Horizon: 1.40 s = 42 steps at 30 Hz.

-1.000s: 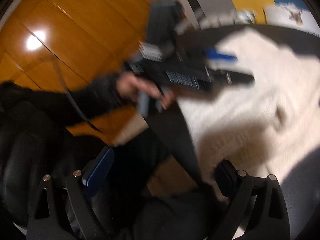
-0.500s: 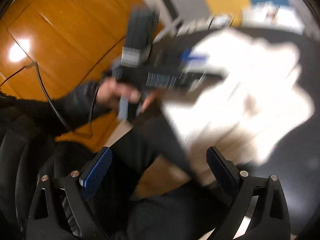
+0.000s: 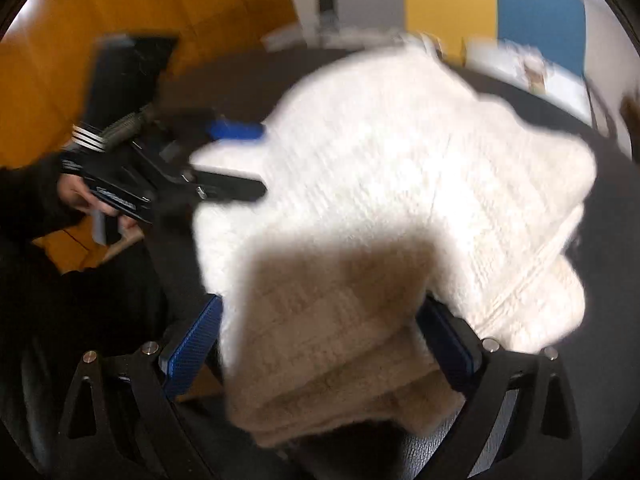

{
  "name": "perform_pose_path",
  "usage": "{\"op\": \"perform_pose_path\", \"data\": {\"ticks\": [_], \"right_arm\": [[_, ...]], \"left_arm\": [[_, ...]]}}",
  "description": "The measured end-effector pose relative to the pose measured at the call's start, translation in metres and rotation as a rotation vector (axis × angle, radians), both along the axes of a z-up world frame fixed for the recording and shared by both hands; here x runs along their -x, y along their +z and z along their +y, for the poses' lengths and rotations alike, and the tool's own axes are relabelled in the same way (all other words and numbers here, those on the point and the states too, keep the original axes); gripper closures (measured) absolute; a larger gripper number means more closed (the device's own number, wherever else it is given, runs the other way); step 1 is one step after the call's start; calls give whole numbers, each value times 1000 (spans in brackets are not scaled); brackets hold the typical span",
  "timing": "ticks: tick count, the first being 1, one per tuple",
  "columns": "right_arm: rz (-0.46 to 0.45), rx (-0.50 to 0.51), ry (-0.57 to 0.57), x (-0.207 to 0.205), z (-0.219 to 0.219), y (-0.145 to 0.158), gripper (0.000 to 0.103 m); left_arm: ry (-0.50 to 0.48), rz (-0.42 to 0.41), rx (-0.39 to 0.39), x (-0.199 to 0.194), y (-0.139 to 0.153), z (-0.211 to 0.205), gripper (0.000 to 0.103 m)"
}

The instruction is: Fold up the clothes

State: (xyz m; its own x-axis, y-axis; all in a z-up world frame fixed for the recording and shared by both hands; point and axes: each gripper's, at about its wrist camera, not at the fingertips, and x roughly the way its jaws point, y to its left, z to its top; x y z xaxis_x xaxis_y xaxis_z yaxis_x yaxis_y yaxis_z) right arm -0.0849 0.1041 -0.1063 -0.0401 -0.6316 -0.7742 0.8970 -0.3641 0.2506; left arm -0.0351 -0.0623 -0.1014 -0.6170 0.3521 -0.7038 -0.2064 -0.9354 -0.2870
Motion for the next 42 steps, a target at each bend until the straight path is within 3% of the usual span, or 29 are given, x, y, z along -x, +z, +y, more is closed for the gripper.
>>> {"op": "perform_pose_path", "data": {"ticks": [3,5,7,10,11,14,16,17,20,23,28,32,34,37,38,42], "right_arm": [[-73,4,-51,9,12,14,5],[-48,32,-81,15,19,36,5],[-12,84,-115,23,23,60,5],[14,201,-185,45,16,90,5],[6,215,-209,55,11,91,5],[-53,206,-278,93,-12,79,5],[-153,118,-331,116,-22,49,5],[-159,95,-336,118,-23,37,5],[-68,92,-305,106,-15,13,6],[-4,114,-312,94,-11,8,6],[52,169,-329,85,-3,6,5],[47,199,-332,88,-5,1,5],[36,213,-331,89,-4,0,5],[25,230,-330,87,0,1,5],[22,235,-330,87,1,1,5],[16,242,-338,86,2,0,5]], "left_arm": [[-13,-9,-28,-1,12,-3,22],[-18,8,-55,-2,24,-7,22],[-14,77,-103,4,42,-18,22],[-23,133,-92,31,56,-23,22],[-29,112,-94,40,51,-22,22],[-45,13,-118,66,30,-21,22],[-52,30,-100,63,23,-16,22],[-59,39,-93,59,21,-12,22],[-54,60,-105,51,21,-8,22],[-66,84,-144,52,29,-15,22],[-15,91,-171,93,41,-60,22],[-96,69,-227,135,38,-76,24],[-155,51,-242,154,36,-74,25],[-221,-118,-246,176,2,-61,28],[-223,-138,-256,180,-6,-60,28],[-187,-134,-291,182,-14,-60,27]]}}
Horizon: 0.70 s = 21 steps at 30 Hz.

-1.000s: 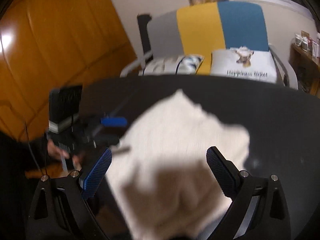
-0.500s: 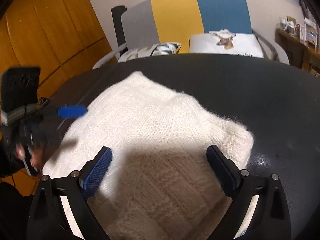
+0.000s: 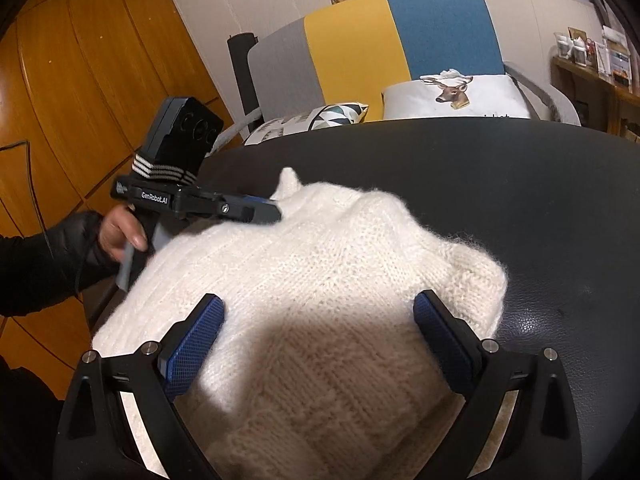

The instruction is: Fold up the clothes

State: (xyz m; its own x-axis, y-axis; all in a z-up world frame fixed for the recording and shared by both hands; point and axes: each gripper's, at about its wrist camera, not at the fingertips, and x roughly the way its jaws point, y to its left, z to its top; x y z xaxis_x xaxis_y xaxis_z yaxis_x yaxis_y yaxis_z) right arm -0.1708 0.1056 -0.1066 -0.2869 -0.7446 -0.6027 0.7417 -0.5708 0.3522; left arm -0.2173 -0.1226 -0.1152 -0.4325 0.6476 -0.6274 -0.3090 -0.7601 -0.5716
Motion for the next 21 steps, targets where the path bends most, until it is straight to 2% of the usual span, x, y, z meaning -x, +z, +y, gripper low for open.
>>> {"op": "perform_pose_path", "data": {"ticks": [2,6,9,10,12,15,17,19,21], "right_arm": [[0,4,0,-1,1,0,5],[-4,14,3,-2,3,-1,5],[-5,-3,4,-3,2,1,5],[0,-32,11,-4,0,5,5],[3,-90,25,-4,-7,21,5],[73,-94,77,-8,-18,55,5],[112,-138,146,-7,-35,64,5],[111,-200,205,-1,-57,57,5],[39,-291,257,10,-75,28,5]], "left_arm": [[23,13,2,-4,7,-2,29],[90,92,-3,-9,31,-19,29],[111,63,95,0,32,-18,29],[125,35,163,6,28,-18,30],[147,-47,241,12,13,-17,31],[143,-36,266,9,8,-9,31],[144,-32,276,6,8,-5,30],[145,-33,284,5,7,-3,30],[149,-34,297,3,5,-2,30]]}}
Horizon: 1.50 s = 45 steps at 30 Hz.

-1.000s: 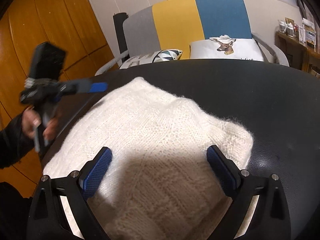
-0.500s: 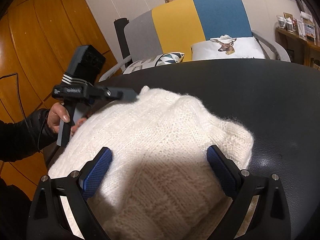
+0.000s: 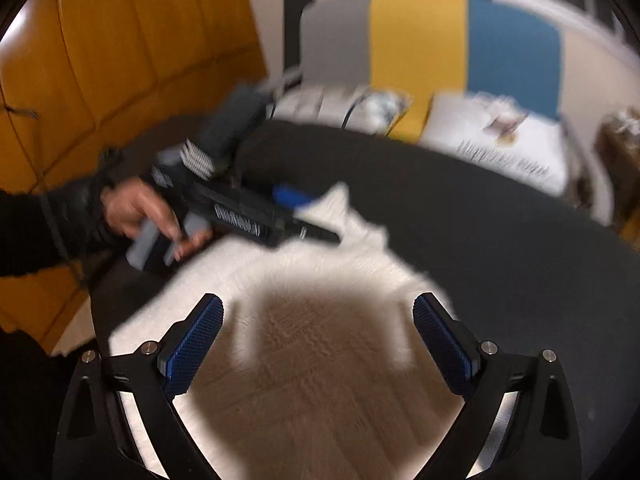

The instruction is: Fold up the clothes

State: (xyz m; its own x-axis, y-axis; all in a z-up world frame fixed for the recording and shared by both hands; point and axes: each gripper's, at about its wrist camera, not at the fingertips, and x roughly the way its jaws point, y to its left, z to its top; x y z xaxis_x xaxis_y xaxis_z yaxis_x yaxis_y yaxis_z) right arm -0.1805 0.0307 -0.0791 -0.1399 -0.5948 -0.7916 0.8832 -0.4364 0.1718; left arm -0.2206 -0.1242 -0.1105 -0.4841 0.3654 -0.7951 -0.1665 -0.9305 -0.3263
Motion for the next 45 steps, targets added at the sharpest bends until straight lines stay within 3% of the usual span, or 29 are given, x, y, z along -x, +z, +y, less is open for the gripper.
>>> {"op": "perform_pose_path", "data": {"ticks": [1,4,5,8,9,11,14,17,19,20,21,22,25,30,33,36,37,39,45], "right_arm": [[-39,5,-2,5,0,-12,0],[-138,118,-40,18,16,-31,0],[-129,121,-39,17,18,-31,0],[-91,139,-40,11,19,-32,0],[-87,136,-44,11,18,-31,0],[-71,108,-61,8,16,-25,0],[-28,52,-103,-5,14,-1,0],[-56,106,-42,-37,19,17,0],[-5,-29,-6,-59,10,-4,0],[75,-80,0,-70,6,-18,0],[181,-101,6,-82,3,-29,0],[221,-99,2,-87,3,-34,0],[192,-76,-22,-80,6,-26,0],[235,-94,-79,-96,10,3,0],[220,-83,-121,-115,17,6,0],[192,-148,-189,-130,24,-16,0],[183,-156,-214,-133,27,-28,0],[221,-112,-242,-139,31,-35,0],[209,-65,-247,-146,43,-22,0]], "left_arm": [[2,-1,12,-1,-1,1,30],[55,37,27,-5,14,-3,32],[62,74,15,-9,22,-5,33],[-36,163,-63,-26,48,8,32],[-76,165,-33,-29,50,17,32],[-140,116,63,-28,41,38,32],[-78,20,-40,-18,12,34,29],[-39,29,-53,-19,9,34,28],[-26,28,-35,-20,15,36,29],[-8,33,-26,-24,19,35,29],[17,47,-34,-31,26,29,31],[37,64,-54,-39,33,23,31],[54,143,-98,-80,52,9,31],[-62,223,-95,-145,56,20,31],[-119,207,-67,-180,45,42,31],[-127,104,11,-196,11,58,31],[-113,145,32,-204,7,61,31],[-80,153,15,-208,9,59,31],[-9,144,-67,-218,18,44,31]]}}
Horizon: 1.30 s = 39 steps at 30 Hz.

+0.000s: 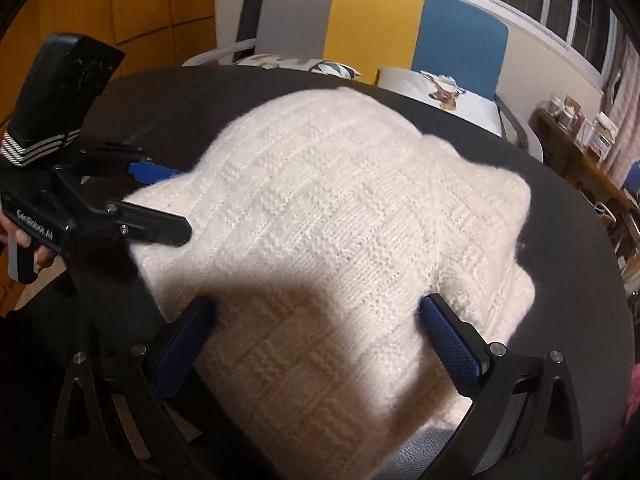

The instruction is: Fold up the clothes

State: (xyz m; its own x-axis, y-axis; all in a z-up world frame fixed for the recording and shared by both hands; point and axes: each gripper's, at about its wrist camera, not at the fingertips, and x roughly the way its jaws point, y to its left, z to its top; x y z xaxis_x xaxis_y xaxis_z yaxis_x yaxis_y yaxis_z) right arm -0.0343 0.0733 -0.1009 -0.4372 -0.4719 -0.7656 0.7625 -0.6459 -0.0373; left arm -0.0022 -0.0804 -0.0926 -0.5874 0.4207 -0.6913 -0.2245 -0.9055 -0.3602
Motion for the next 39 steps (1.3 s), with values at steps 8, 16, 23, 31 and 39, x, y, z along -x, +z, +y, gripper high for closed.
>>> {"op": "perform_pose_path", "data": {"ticks": [8,16,23,31,39], "right_arm": [[-107,270,36,-42,48,27,0],[-272,443,-61,-43,79,11,0],[-342,462,14,-28,66,2,0],[-466,299,165,-29,42,-17,1],[-388,343,124,-32,66,2,0]], "left_arm": [[-22,143,-19,-16,24,-1,30],[-79,27,47,6,8,18,29],[-112,2,89,20,16,41,29],[-25,-2,148,25,3,49,26],[76,76,97,32,35,26,26]]}}
